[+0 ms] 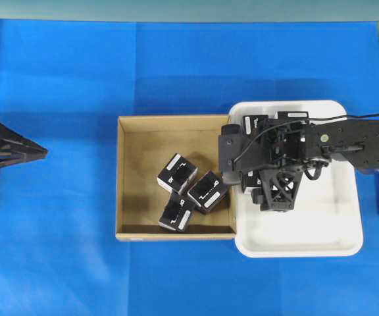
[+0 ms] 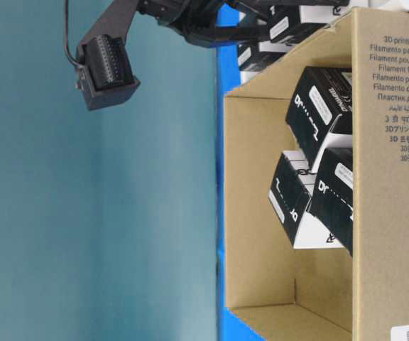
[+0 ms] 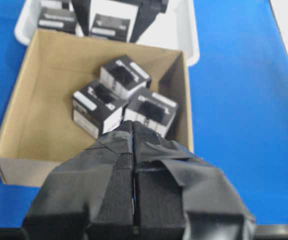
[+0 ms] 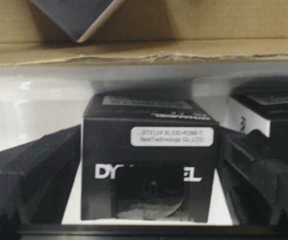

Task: Pick a box that is randomly placed inside the cardboard box.
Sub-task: 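Open the right gripper and raise it off the box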

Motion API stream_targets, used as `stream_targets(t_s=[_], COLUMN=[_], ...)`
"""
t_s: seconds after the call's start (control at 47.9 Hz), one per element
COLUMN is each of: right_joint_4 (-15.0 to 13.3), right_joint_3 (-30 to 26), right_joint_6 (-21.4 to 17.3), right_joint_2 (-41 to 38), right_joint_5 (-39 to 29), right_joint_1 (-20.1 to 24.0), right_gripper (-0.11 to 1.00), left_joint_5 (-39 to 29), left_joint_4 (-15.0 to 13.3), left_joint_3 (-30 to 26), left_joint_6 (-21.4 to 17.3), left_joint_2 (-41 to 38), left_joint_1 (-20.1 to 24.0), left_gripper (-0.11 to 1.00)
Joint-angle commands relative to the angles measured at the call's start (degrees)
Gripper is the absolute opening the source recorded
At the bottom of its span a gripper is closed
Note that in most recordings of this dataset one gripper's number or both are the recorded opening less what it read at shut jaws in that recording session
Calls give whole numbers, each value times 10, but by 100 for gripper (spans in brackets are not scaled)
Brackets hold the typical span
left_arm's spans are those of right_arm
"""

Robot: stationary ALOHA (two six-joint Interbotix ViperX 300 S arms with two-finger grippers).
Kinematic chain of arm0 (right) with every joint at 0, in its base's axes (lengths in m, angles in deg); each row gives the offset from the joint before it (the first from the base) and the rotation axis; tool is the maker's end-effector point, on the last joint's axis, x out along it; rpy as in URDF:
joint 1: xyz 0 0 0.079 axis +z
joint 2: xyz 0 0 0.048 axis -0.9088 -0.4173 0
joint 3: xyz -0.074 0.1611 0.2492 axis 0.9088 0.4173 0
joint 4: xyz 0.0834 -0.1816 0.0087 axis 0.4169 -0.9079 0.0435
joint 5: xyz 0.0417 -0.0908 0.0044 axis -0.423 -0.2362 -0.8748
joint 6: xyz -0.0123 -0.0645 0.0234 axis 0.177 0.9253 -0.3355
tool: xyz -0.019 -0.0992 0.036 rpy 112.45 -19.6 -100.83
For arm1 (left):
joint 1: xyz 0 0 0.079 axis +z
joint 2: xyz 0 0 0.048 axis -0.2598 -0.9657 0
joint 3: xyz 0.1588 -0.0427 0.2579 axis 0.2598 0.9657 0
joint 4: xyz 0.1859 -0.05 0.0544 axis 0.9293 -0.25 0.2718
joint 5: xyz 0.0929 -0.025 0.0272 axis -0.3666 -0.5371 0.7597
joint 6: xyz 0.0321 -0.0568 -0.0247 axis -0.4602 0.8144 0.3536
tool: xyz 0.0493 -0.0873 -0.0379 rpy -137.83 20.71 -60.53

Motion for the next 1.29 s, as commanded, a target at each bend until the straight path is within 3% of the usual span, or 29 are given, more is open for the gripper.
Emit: stream_targets(t_s=[0.0,0.292,0.543,0.981,1.274], right_joint_4=[-2,1,1,6,15], right_joint_3=[-11,-67,-99,-54,-9], right_joint_6=[-1,-3,-65,-85,-84], right_joint_2=[8,68,139,221,262], right_joint_5=[-3,-24,-6,140,192], right_joint_1=[2,-3,-4,-3,13], right_gripper=[100,100,100,100,100], left_joint_5=[3,3,4,5,6], left_joint_4=[1,2,2,2,2], left_joint_3=[-10,-10,-10,-10,-9], left_joint_6=[0,0,0,-1,0], left_joint_2=[-1,0,0,0,1], left_joint_1=[1,4,5,6,8], left_gripper=[-7,-7,-7,-7,-7])
